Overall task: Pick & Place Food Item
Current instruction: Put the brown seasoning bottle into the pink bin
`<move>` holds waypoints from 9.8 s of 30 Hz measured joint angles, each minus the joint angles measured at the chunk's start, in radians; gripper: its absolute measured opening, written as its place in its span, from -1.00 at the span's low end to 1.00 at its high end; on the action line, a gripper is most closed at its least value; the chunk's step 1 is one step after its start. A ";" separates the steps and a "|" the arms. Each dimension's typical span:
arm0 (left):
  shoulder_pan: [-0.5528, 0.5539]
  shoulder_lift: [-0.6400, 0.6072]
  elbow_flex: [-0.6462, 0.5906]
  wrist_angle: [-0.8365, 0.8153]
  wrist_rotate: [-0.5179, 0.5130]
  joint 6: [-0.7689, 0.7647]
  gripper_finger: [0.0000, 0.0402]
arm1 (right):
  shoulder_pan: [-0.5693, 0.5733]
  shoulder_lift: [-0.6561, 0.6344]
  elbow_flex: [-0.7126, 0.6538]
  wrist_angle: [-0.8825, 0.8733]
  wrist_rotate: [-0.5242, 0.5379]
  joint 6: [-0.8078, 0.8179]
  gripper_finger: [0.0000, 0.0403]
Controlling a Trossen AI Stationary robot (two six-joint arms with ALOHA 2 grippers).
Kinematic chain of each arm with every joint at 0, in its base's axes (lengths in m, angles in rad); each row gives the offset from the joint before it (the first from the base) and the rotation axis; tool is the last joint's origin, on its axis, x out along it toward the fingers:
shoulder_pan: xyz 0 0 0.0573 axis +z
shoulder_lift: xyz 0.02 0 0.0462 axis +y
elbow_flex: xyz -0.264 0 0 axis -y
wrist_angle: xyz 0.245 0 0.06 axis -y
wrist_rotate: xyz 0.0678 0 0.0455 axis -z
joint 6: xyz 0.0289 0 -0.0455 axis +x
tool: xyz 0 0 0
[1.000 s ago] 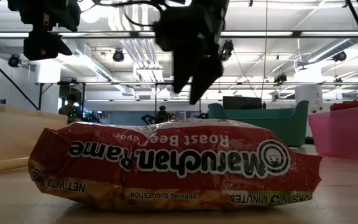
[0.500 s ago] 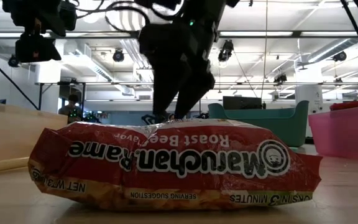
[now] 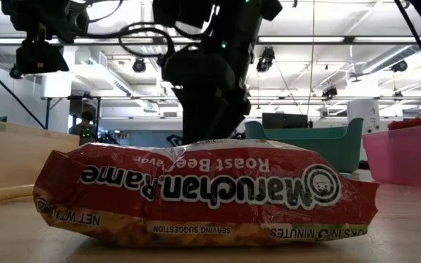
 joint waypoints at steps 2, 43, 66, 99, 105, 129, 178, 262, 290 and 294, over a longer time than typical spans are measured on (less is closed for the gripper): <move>0.000 0.000 0.000 0.000 0.000 0.000 0.20 | 0.000 0.012 0.000 0.000 0.000 -0.002 0.91; 0.000 0.000 0.000 -0.005 0.000 0.026 0.20 | 0.000 -0.005 0.002 -0.013 -0.024 -0.042 -0.70; 0.000 0.000 0.000 -0.008 0.000 0.026 0.20 | -0.003 0.000 -0.001 -0.023 -0.108 -0.078 -0.14; 0.000 0.000 0.000 -0.029 0.001 0.022 0.20 | 0.007 0.011 0.044 -0.073 0.023 -0.345 0.08; 0.000 0.000 0.000 -0.030 0.001 0.022 0.20 | -0.006 0.014 0.028 -0.070 0.030 -0.371 -0.04; 0.000 0.000 0.000 -0.031 0.001 0.022 0.20 | -0.023 0.020 -0.017 -0.074 -0.030 -0.370 0.66; 0.000 0.000 0.000 0.405 -0.099 0.281 0.20 | -0.090 -0.358 -0.065 0.321 0.129 -0.005 -0.09; 0.002 0.205 0.001 1.238 -0.083 0.456 -0.08 | -0.111 -0.407 -0.066 0.871 -0.058 -0.154 -0.09; 0.004 0.140 0.081 0.895 0.090 0.324 -0.13 | -0.107 -0.408 -0.063 0.751 -0.073 -0.204 0.36; 0.002 0.139 0.214 0.623 0.139 0.381 -0.13 | -0.111 -0.410 -0.063 0.699 -0.061 -0.219 0.36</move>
